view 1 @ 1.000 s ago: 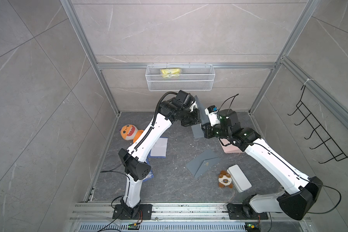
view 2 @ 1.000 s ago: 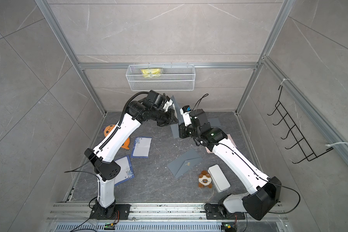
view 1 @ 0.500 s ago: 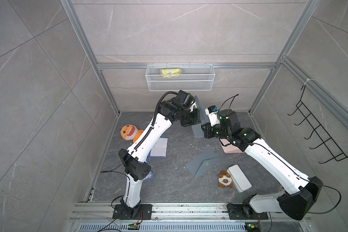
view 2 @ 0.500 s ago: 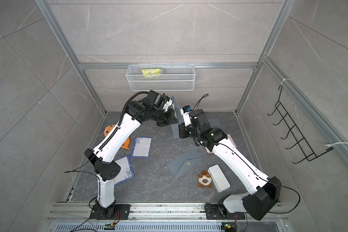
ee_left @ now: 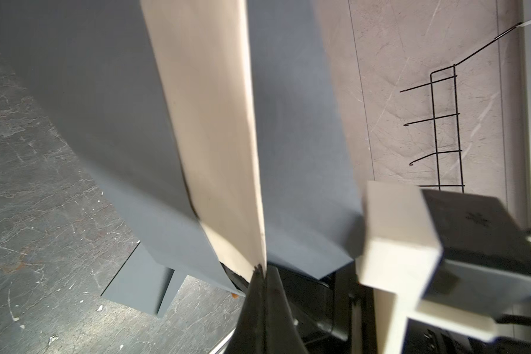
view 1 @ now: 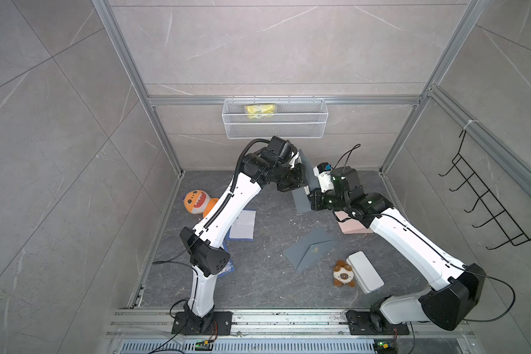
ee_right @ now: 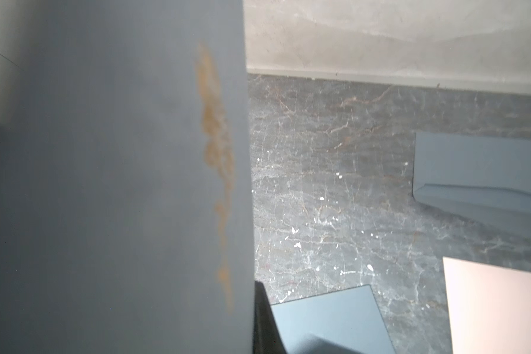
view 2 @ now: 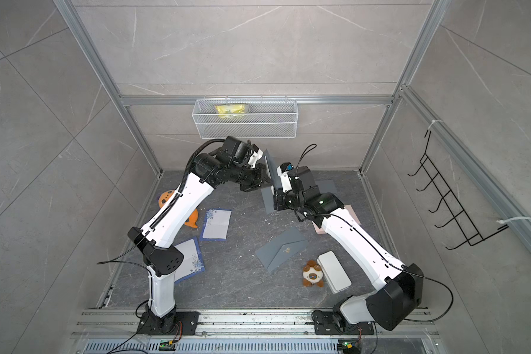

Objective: Take the letter paper out of the envelope
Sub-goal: Take out the letter paper from the envelope, then place the envelope at the center of the board.

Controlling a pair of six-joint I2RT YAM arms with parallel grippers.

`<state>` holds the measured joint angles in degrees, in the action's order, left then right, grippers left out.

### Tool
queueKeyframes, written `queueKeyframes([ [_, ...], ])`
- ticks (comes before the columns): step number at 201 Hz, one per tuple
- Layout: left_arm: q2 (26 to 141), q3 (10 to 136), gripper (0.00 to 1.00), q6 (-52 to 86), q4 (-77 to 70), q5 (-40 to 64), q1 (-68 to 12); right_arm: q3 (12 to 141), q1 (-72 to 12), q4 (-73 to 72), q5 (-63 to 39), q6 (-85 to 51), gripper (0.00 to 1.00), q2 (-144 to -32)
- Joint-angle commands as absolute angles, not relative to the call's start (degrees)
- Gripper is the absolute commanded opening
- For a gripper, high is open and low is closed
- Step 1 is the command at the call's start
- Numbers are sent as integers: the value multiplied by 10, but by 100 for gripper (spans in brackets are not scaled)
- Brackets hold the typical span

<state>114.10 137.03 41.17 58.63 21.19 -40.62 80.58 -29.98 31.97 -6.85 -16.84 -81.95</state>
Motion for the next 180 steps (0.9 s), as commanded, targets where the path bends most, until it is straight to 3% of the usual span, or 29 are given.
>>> queueKeyframes([
  [1,1102,1397,0,426,555,235,-407,813,-289,337,-85,-189,0,-826],
  [111,1056,1363,0,477,458,276,-366,807,-240,340,-106,-263,0,-876],
  [180,934,1101,0,511,365,292,-289,819,-193,212,-230,-370,0,-992],
])
